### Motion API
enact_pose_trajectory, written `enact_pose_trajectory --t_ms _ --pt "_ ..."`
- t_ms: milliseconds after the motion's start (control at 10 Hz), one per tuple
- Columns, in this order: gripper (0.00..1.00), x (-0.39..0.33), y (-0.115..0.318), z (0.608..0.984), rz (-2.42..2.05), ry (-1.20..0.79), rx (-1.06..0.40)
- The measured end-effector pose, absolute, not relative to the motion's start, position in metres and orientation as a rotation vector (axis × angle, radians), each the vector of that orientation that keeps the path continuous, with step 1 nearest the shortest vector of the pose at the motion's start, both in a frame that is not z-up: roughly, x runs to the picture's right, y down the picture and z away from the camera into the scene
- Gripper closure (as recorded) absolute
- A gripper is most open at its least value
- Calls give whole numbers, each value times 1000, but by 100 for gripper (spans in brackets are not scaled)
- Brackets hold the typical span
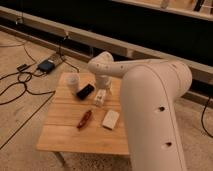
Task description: Place the bottle in the ceramic bowl
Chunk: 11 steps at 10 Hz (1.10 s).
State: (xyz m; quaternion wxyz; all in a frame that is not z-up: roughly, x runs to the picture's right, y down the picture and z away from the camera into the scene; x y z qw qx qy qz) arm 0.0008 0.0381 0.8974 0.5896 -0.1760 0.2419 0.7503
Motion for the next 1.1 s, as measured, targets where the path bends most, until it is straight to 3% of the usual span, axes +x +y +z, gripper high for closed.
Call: enact_pose_trajectory --t_ms 1100 --pt "35 -24 20 912 1674 466 -466"
